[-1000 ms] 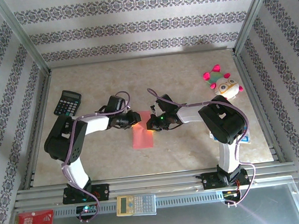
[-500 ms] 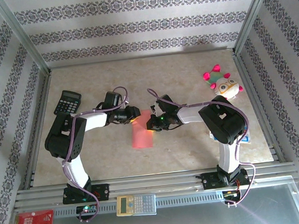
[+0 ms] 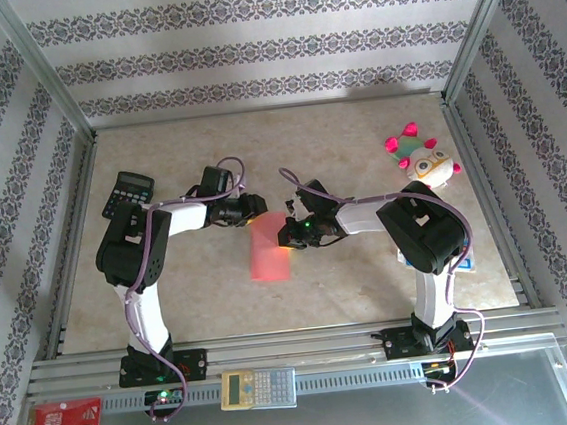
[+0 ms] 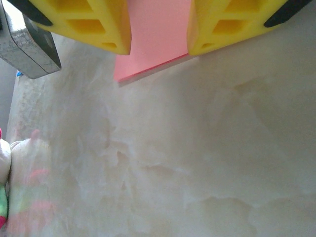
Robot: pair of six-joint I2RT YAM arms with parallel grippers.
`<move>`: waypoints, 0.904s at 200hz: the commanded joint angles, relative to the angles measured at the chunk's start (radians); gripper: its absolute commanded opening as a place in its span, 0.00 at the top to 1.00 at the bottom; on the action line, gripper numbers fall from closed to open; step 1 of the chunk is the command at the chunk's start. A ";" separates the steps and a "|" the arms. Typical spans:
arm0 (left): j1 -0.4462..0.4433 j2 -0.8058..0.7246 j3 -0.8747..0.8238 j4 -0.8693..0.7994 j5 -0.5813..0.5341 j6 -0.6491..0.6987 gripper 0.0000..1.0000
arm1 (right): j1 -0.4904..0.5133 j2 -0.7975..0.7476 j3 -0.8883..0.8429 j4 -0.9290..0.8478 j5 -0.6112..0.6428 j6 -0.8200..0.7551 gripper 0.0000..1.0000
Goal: Fold a paper plane with a square sheet of paper (pick it up from the middle)
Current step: First fold the square sheet of paper in half at the center of the table.
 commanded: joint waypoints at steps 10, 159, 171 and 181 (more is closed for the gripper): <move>0.007 -0.072 -0.019 0.013 0.016 -0.013 0.61 | -0.001 0.064 -0.068 -0.185 0.201 -0.028 1.00; -0.022 -0.235 -0.182 -0.002 -0.060 -0.044 0.52 | -0.004 0.060 -0.069 -0.182 0.205 -0.028 1.00; -0.043 -0.267 -0.225 0.008 -0.045 -0.077 0.53 | -0.004 0.060 -0.066 -0.186 0.205 -0.032 1.00; -0.062 -0.293 -0.264 0.023 -0.034 -0.103 0.56 | -0.004 0.059 -0.066 -0.188 0.207 -0.033 1.00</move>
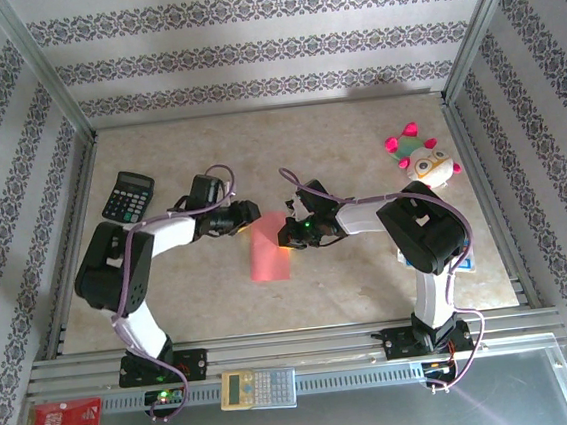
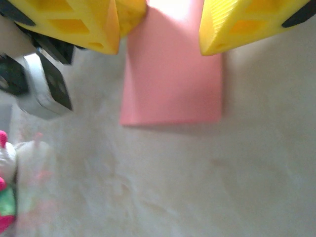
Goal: Fold a paper plane with a square sheet of paper (pick it up from the middle)
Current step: First fold the square sheet of paper in half at the center of the table, then first fold in half a square sheet of paper at the center of the table.
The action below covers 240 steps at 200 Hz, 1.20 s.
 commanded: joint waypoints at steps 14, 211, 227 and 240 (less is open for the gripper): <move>-0.072 -0.091 -0.123 0.048 0.035 -0.101 0.60 | -0.004 0.061 -0.063 -0.188 0.203 -0.033 1.00; -0.138 -0.043 -0.233 -0.020 0.084 -0.035 0.87 | -0.004 -0.023 -0.087 -0.206 0.206 -0.027 1.00; -0.142 -0.048 -0.255 0.015 0.103 -0.058 0.89 | -0.001 -0.061 -0.115 -0.172 0.177 -0.012 0.99; -0.141 -0.057 -0.262 0.009 0.094 -0.043 0.91 | 0.000 -0.106 -0.131 -0.147 0.155 -0.008 0.97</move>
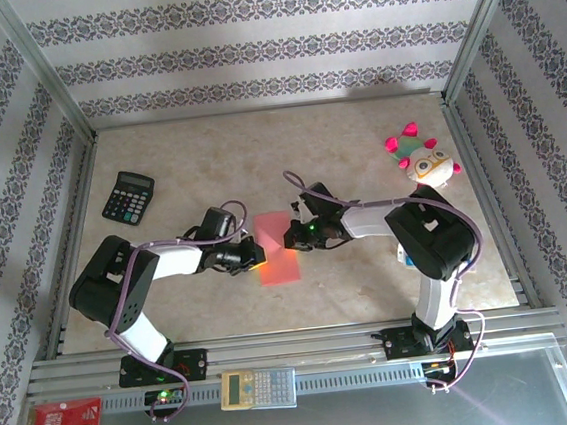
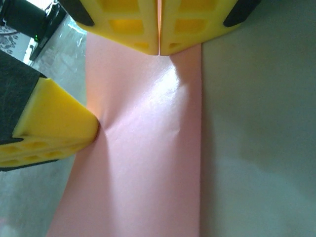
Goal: Fold a paper plane with a square sheet of paper (pick it up from the middle)
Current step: First fold in half a square sheet of paper at the center of the table.
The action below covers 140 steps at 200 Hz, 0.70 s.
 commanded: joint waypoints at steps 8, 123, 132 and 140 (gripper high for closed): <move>-0.008 0.008 -0.026 -0.056 0.015 0.040 0.93 | -0.006 -0.061 -0.070 -0.103 0.072 0.003 0.95; 0.022 0.067 -0.076 -0.003 0.069 0.145 1.00 | 0.068 0.056 0.152 0.112 -0.079 0.106 0.92; 0.022 0.071 -0.075 -0.005 0.064 0.148 1.00 | 0.074 0.076 0.170 0.104 -0.078 0.104 0.92; 0.023 0.075 -0.075 -0.005 0.066 0.148 1.00 | 0.079 0.093 0.183 0.100 -0.080 0.103 0.92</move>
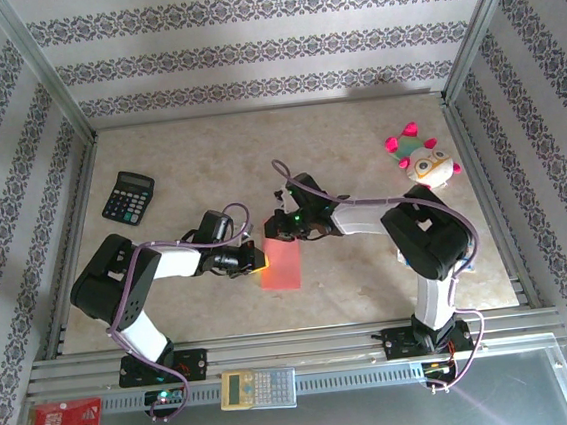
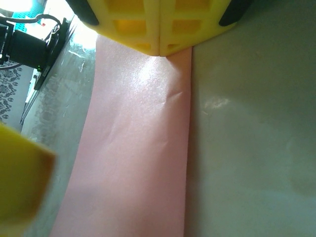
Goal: Fold a paper plane with a square sheet of paper (pick it up from the middle)
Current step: First fold in half a square sheet of paper at the center of the table.
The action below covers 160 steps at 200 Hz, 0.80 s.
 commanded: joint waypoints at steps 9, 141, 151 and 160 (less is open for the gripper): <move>0.003 0.060 -0.040 -0.062 -0.037 0.041 1.00 | 0.025 0.062 0.067 -0.012 -0.014 0.008 0.93; 0.001 0.110 -0.017 -0.269 -0.158 0.140 1.00 | -0.034 0.241 0.251 -0.174 0.177 -0.036 0.98; 0.001 0.112 -0.015 -0.282 -0.166 0.146 1.00 | -0.045 0.252 0.269 -0.174 0.177 -0.034 0.98; 0.002 0.112 -0.013 -0.287 -0.168 0.148 1.00 | -0.054 0.263 0.285 -0.175 0.180 -0.031 0.98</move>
